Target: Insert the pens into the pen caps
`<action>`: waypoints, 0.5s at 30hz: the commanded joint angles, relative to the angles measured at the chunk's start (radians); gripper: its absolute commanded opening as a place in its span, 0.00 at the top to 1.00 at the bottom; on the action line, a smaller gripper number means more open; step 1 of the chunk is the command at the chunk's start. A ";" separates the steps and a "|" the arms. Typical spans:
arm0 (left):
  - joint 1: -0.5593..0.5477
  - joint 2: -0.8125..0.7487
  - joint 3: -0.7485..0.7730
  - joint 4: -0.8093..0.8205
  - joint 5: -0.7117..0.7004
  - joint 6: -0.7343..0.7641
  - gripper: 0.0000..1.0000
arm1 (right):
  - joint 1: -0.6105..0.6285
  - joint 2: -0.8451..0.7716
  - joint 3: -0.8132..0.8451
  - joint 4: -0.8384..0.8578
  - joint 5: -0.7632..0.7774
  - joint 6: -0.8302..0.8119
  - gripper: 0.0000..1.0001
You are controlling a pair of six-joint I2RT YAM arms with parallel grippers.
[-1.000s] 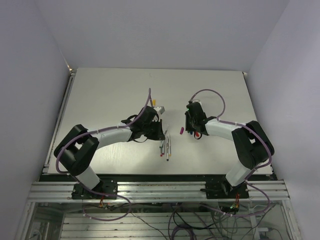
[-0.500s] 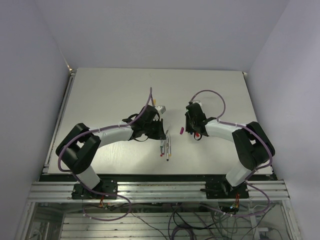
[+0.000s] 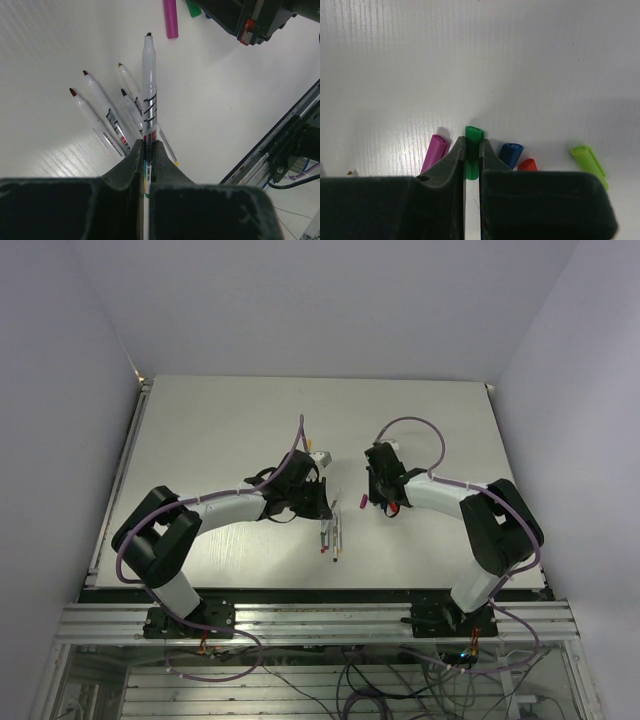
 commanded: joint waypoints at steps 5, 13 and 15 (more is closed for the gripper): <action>0.008 0.015 0.044 0.039 0.028 0.033 0.93 | 0.004 0.015 0.040 -0.087 0.005 0.007 1.00; 0.009 -0.010 0.043 0.090 0.023 0.039 0.93 | -0.007 -0.102 0.097 0.027 -0.050 0.022 1.00; 0.008 -0.017 0.039 0.119 0.027 0.034 0.93 | -0.019 -0.149 0.083 0.072 -0.085 0.033 1.00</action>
